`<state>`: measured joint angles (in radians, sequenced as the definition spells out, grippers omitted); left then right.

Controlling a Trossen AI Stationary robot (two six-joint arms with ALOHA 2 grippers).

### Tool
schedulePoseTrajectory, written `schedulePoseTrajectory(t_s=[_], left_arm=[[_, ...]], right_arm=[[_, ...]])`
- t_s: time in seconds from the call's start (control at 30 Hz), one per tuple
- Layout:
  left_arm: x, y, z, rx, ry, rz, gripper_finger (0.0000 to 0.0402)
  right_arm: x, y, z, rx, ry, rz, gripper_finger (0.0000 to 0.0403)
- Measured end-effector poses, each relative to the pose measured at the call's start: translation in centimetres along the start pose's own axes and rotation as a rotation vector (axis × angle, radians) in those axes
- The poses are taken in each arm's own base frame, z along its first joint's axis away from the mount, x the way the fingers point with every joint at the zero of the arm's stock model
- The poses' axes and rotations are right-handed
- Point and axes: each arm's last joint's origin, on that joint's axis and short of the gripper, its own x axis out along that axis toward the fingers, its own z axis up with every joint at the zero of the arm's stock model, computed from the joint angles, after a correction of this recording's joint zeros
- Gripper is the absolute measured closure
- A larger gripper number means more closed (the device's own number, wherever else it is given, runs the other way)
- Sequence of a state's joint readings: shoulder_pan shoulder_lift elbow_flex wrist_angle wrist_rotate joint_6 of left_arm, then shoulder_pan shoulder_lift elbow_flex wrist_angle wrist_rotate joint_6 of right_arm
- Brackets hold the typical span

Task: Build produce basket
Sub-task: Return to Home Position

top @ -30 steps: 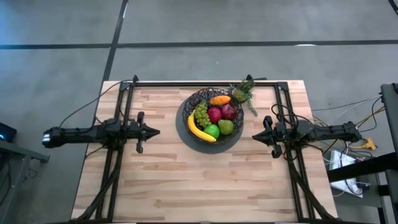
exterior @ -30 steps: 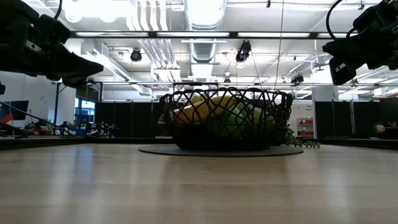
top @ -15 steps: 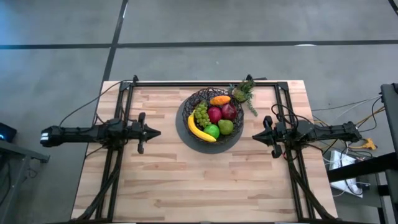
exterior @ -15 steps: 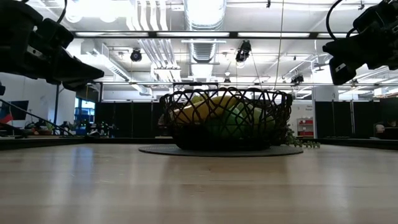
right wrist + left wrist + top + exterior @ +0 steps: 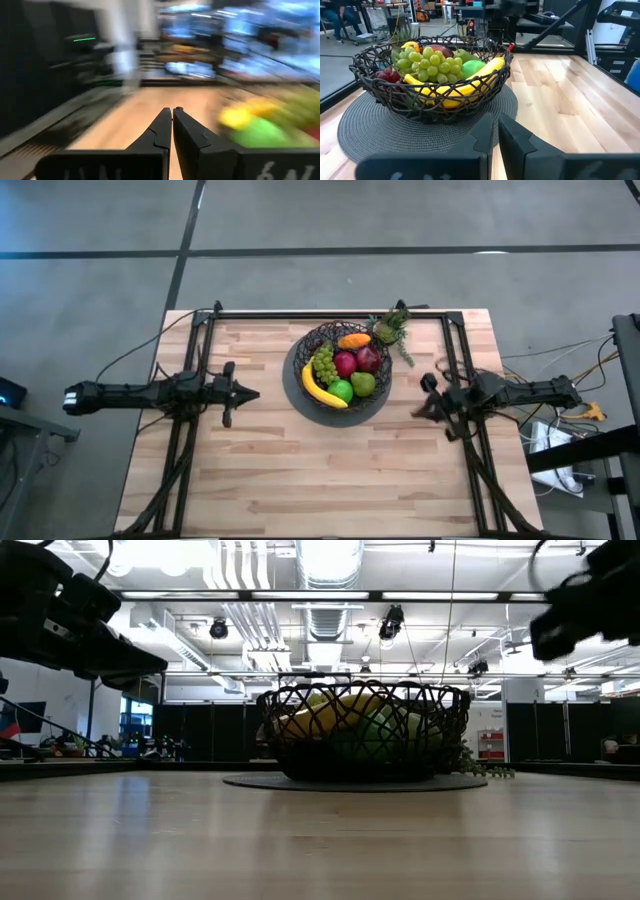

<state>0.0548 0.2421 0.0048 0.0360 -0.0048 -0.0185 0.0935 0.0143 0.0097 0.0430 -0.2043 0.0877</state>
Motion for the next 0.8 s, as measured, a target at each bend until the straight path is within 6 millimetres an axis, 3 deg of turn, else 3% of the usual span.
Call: schedulePoseTrajectory(t_s=[0.07,0.17,0.8], left_arm=[[0.02,0.0,-0.02,0.0,0.003,0.0,0.0391],[0.03,0.0,-0.03,0.0,0.004,0.0,0.0391],[0.08,0.0,-0.1,0.0,0.013,0.0,0.0391]], right_arm=[[-0.02,0.48,0.18,-0.07,-0.013,0.16,0.0394],[-0.07,0.76,0.23,-0.115,-0.02,0.259,0.0394],[-0.07,0.78,0.23,-0.116,-0.02,0.268,0.0394]])
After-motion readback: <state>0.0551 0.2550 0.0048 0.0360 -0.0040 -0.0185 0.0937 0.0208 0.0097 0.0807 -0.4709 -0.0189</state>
